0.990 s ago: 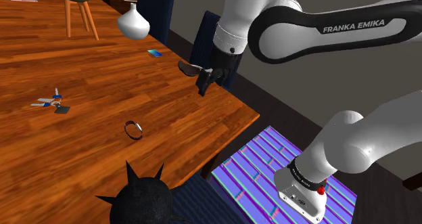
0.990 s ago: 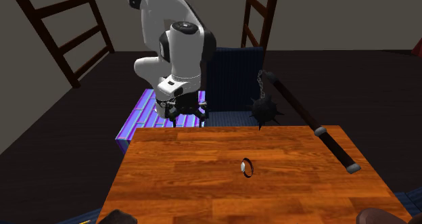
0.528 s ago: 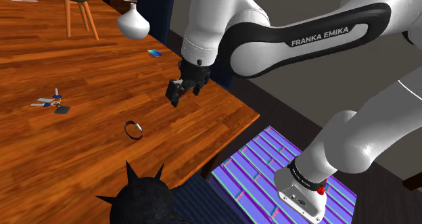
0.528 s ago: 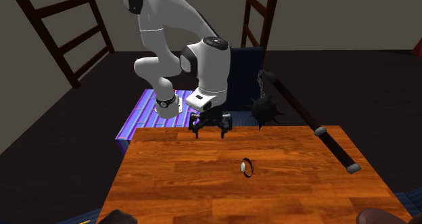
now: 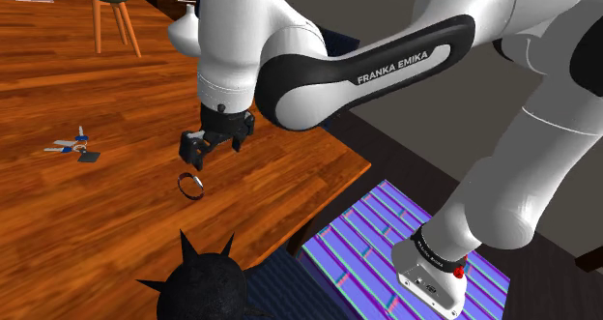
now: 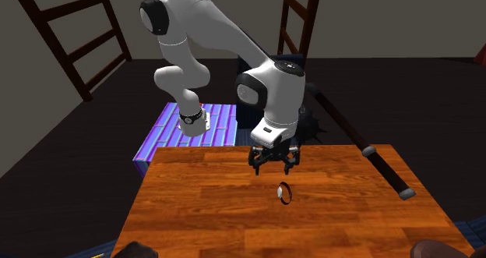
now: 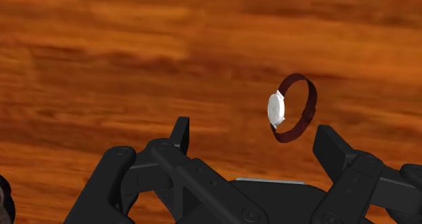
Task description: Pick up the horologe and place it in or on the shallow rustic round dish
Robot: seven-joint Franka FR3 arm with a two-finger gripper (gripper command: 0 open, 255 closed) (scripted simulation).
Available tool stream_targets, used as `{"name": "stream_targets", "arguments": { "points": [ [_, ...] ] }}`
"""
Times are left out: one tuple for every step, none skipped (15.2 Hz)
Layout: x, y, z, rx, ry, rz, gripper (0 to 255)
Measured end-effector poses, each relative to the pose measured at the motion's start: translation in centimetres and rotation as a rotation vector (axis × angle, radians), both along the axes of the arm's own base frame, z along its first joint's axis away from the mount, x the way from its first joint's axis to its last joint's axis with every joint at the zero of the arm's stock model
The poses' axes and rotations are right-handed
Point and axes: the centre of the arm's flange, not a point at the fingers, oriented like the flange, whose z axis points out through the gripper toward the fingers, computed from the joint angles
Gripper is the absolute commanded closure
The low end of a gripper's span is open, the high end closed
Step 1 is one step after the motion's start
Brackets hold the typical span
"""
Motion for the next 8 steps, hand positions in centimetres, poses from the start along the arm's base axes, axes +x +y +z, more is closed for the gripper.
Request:
{"name": "stream_targets", "arguments": {
  "points": [
    [0.3, 1.0, -0.8, 0.002, -0.002, 0.000, 0],
    [0.6, 2.2, -1.3, 0.003, -0.004, -0.001, 0],
    [0.8, 2.9, -1.5, 0.004, -0.005, -0.002, 0],
    [0.9, 3.4, -1.8, 0.005, -0.006, -0.002, 0],
    [1.0, 3.6, -2.1, 0.005, -0.007, -0.003, 0],
    [1.2, 3.5, -2.6, 0.005, -0.007, -0.003, 0],
    [1.1, 3.6, -3.1, 0.005, -0.007, -0.003, 0],
    [1.2, 3.7, -3.5, 0.005, -0.007, -0.003, 0]
  ]
}}
